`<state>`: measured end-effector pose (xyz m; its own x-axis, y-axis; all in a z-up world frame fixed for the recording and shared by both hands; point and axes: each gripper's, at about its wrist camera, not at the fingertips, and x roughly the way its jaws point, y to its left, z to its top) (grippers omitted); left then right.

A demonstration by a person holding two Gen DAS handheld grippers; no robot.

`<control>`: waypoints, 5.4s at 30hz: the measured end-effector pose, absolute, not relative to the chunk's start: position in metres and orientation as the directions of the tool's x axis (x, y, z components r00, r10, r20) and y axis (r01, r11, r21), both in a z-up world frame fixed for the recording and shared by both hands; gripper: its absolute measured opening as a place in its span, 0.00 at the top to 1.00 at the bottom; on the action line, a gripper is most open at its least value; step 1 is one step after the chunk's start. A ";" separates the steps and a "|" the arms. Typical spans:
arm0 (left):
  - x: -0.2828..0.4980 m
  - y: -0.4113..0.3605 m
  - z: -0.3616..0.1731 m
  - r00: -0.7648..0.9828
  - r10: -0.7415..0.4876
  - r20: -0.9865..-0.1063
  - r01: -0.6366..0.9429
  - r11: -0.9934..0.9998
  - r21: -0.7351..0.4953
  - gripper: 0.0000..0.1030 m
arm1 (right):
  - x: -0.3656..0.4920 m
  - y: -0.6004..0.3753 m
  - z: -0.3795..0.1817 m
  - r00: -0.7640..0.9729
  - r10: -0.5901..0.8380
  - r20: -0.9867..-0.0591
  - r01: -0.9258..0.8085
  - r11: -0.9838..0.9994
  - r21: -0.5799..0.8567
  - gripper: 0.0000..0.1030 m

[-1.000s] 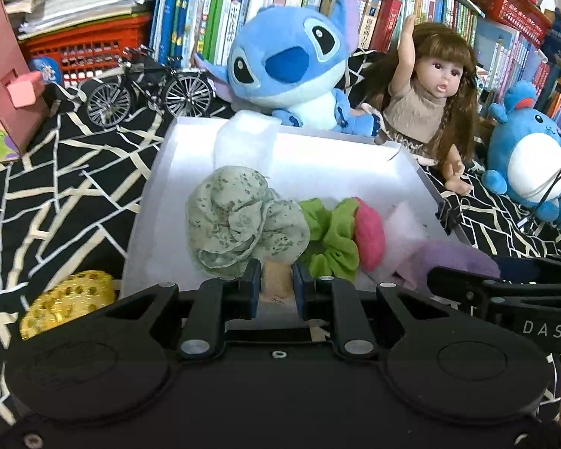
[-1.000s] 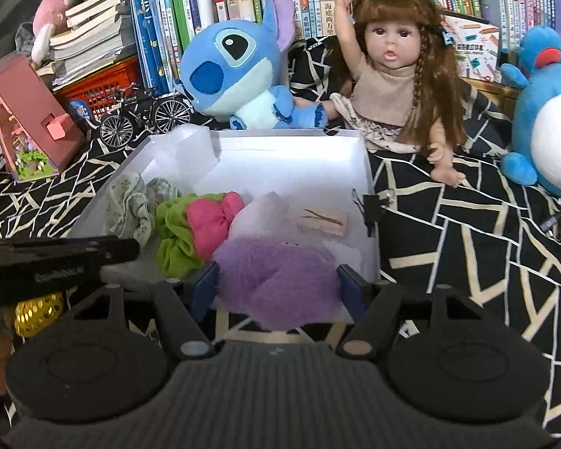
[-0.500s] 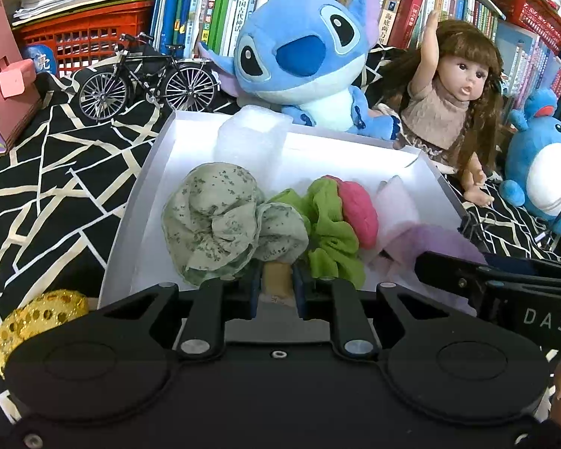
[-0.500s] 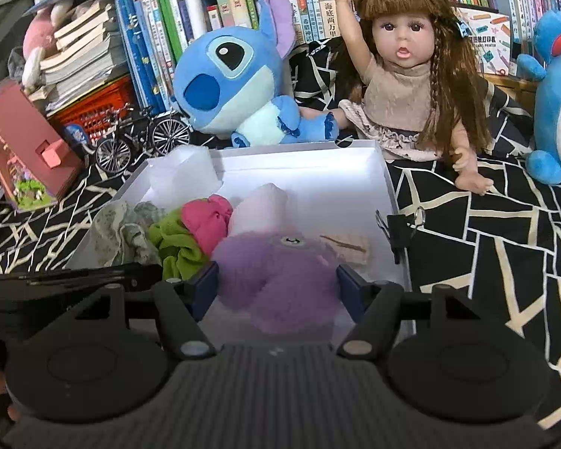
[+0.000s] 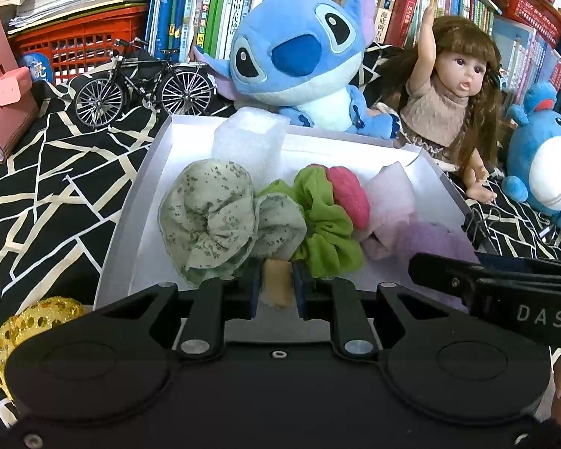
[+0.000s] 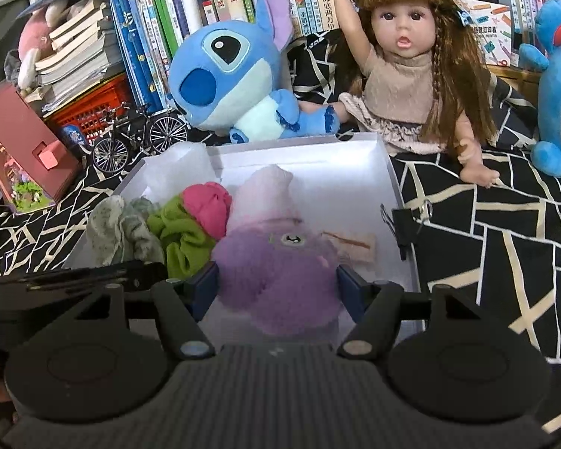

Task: Organize soft objects
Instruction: 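Lower the sponge and purple cloth into the box and open both tools, then move both open tools back from the box toward the remaining items, then grasp the gold sequin bow with the left tool while the right tool grasps the white fluffy ball, then carry the gold bow and white fluffy ball with both tools to the box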

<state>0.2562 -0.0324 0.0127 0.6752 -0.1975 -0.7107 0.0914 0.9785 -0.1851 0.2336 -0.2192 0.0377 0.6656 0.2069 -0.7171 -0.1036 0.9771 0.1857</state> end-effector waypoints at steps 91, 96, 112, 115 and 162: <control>0.095 0.043 0.004 0.849 -0.022 -0.528 -0.044 0.993 -0.113 0.09 | 0.061 -0.246 0.016 0.862 0.040 -0.505 -0.046 0.999 0.001 0.00; 0.102 0.045 0.000 0.827 -0.012 -0.563 -0.070 0.990 -0.125 0.10 | 0.066 -0.251 0.013 0.848 0.045 -0.529 -0.031 0.999 0.036 0.00; 0.114 0.047 -0.001 0.797 -0.002 -0.604 -0.112 0.982 -0.150 0.10 | 0.073 -0.258 0.007 0.811 0.051 -0.583 0.002 0.996 0.089 0.00; 0.116 0.046 0.000 0.795 -0.005 -0.607 -0.114 0.981 -0.157 0.11 | 0.074 -0.258 0.007 0.810 0.052 -0.584 0.002 0.996 0.091 0.00; 0.111 0.045 0.026 0.829 -0.007 -0.559 -0.073 0.990 -0.121 0.59 | 0.076 -0.252 0.010 0.807 0.051 -0.588 -0.024 0.998 0.054 0.29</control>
<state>0.1114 0.0448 0.0264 0.8290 -0.0074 -0.5591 -0.0727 0.9900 -0.1210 0.0764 -0.2515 0.0101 0.8070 0.0513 -0.5883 -0.0238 0.9982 0.0545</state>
